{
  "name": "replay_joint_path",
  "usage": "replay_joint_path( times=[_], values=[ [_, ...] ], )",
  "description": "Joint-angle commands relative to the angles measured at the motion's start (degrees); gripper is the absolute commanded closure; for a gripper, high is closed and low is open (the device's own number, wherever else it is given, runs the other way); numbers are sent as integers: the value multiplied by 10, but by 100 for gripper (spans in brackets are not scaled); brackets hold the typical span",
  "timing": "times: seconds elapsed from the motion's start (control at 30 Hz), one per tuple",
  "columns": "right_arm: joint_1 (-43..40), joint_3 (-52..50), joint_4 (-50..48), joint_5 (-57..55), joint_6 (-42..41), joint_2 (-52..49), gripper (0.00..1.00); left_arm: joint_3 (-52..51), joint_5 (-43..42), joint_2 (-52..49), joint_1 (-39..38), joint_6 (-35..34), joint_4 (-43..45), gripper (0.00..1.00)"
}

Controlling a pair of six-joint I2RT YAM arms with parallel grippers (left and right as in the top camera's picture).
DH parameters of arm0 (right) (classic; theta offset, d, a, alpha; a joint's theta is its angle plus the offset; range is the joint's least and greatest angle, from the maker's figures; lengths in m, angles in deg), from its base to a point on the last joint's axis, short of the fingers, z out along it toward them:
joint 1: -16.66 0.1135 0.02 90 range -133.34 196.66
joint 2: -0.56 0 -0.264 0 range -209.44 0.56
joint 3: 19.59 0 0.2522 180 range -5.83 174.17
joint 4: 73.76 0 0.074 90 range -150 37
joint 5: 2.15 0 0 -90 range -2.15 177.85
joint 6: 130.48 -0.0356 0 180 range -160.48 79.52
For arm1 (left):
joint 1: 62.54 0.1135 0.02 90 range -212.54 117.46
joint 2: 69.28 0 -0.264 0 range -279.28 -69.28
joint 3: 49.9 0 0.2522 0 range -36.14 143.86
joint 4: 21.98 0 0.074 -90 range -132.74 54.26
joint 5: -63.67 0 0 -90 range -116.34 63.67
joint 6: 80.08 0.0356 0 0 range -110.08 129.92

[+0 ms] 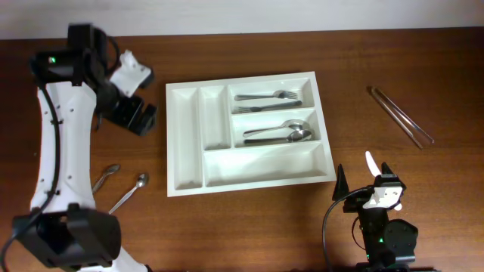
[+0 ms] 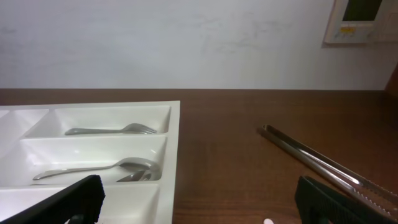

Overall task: Pack container
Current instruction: 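Move the left gripper to the remaining spoons and grasp one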

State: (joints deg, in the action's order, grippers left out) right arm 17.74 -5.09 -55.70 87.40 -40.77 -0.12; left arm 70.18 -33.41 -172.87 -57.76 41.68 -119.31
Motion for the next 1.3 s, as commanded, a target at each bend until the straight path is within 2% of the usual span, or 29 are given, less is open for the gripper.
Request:
replay_joint_path(
  times=[0.0,0.13,0.23,0.4,0.57,0.87,1.27],
  values=[
    [-5,-4,2,-7,-7,4,1,-103,-11,16,26,-13,40,1],
    [-5,-4,2,-7,-7,4,1,-231,-10,16,56,-8,126,1],
    [-5,-4,2,-7,-7,4,1,-265,-11,16,68,-9,152,1],
    [-5,-4,2,-7,-7,4,1,-285,-5,16,81,-5,168,1],
    [-5,-4,2,-7,-7,4,1,-334,5,16,141,-27,189,1],
    [-5,-4,2,-7,-7,4,1,-349,-6,23,236,-54,197,1],
    [-5,-4,2,-7,-7,4,1,-389,-24,72,257,-44,230,1]
  ],
)
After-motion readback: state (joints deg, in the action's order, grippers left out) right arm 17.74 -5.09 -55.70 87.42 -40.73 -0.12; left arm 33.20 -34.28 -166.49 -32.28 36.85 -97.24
